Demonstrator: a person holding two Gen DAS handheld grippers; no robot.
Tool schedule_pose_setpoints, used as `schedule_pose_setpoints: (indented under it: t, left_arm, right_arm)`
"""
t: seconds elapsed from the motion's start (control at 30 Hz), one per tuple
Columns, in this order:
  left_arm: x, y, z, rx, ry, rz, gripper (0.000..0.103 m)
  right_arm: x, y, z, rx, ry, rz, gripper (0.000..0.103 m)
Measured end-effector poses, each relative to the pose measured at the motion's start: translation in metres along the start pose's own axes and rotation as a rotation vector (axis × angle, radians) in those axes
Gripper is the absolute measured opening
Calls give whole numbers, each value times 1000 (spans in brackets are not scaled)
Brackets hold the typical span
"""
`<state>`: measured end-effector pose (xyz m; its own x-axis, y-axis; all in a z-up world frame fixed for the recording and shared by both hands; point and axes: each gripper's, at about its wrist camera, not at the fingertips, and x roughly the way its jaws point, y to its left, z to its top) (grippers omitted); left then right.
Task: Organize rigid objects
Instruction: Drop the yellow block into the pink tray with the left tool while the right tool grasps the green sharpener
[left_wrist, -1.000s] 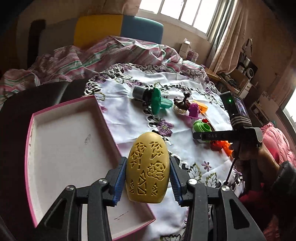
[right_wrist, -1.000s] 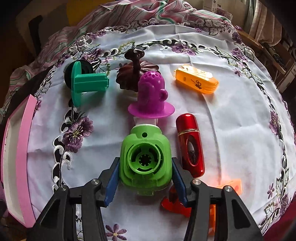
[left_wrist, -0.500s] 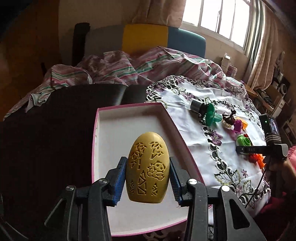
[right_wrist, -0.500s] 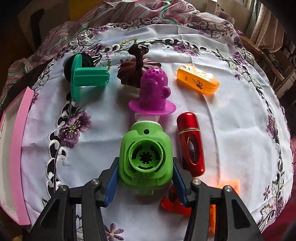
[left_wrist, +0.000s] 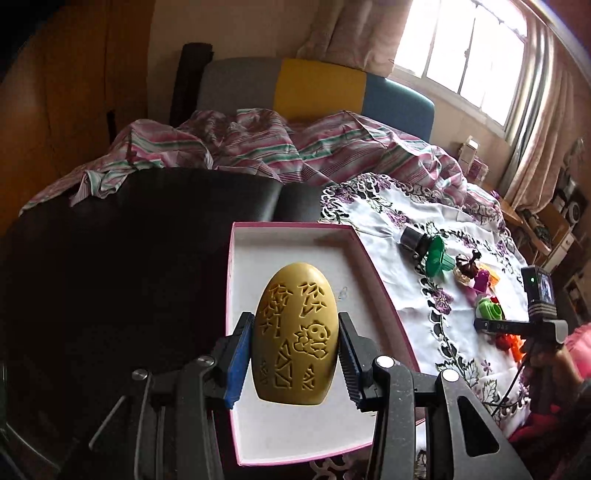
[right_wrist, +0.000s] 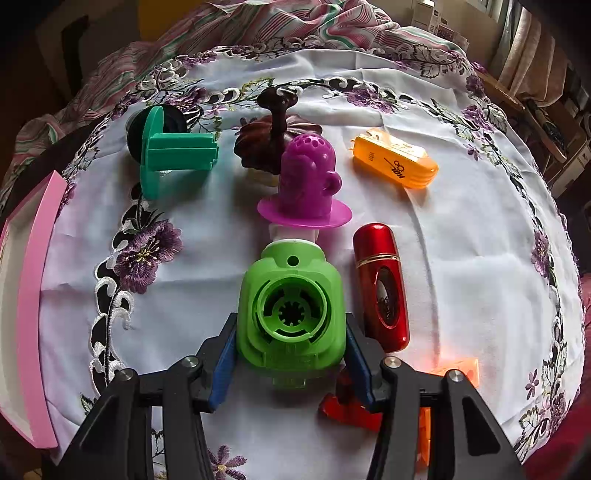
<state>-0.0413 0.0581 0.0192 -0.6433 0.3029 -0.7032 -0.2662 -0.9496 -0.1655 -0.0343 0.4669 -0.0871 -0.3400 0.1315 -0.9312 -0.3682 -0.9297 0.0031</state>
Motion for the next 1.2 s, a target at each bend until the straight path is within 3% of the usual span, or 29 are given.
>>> schedule_pose_setpoints:
  t: [0.23,0.6,0.73,1.03,1.2]
  left_arm:
    - [9,25,3,-66,10,68,44]
    - [61,3,15,66,67,77,44]
    - [85,-1,25,58,107,49,44]
    - [106,-17,33,136,87,118,44]
    - [127,-19,35,160,139,116,44]
  right_arm:
    - [1,0,1,-8,0,-8,53]
    - [3,0,2,-28,-6,-22,53]
    - [2,1,1,-31,-7,-24,53]
    - [2,4,0,-45,-6,-31,53]
    - [2,5,-1,-46,-7,-32,53]
